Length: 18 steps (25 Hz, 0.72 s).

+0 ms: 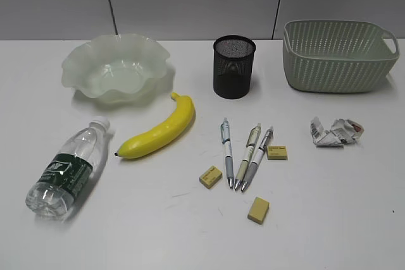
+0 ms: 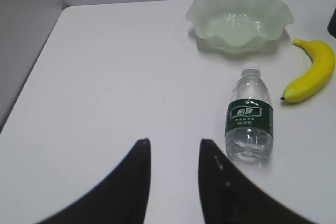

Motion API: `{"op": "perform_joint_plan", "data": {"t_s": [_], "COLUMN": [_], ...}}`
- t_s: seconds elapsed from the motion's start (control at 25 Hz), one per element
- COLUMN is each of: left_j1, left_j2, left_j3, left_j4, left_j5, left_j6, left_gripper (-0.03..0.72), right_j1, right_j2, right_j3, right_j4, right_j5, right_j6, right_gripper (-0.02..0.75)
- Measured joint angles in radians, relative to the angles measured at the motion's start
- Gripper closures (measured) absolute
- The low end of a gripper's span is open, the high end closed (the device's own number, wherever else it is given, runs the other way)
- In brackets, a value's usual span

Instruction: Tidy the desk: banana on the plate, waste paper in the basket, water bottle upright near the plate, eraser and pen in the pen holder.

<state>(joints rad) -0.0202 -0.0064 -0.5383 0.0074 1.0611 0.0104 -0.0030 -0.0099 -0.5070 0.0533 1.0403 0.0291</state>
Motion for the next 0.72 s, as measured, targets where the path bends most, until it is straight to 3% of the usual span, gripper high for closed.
{"op": "perform_joint_plan", "data": {"t_s": [0.72], "left_j1": [0.000], "left_j2": [0.000], "left_j3": [0.000], "left_j4": [0.015], "left_j5": [-0.001], "left_j6": [0.000], "left_gripper": [0.451], "right_j1": [0.000], "right_j2": [0.000], "right_j3": [0.000], "right_j4": [0.000], "right_j5": [0.000], "right_j6": [0.000], "right_gripper": [0.459]}}
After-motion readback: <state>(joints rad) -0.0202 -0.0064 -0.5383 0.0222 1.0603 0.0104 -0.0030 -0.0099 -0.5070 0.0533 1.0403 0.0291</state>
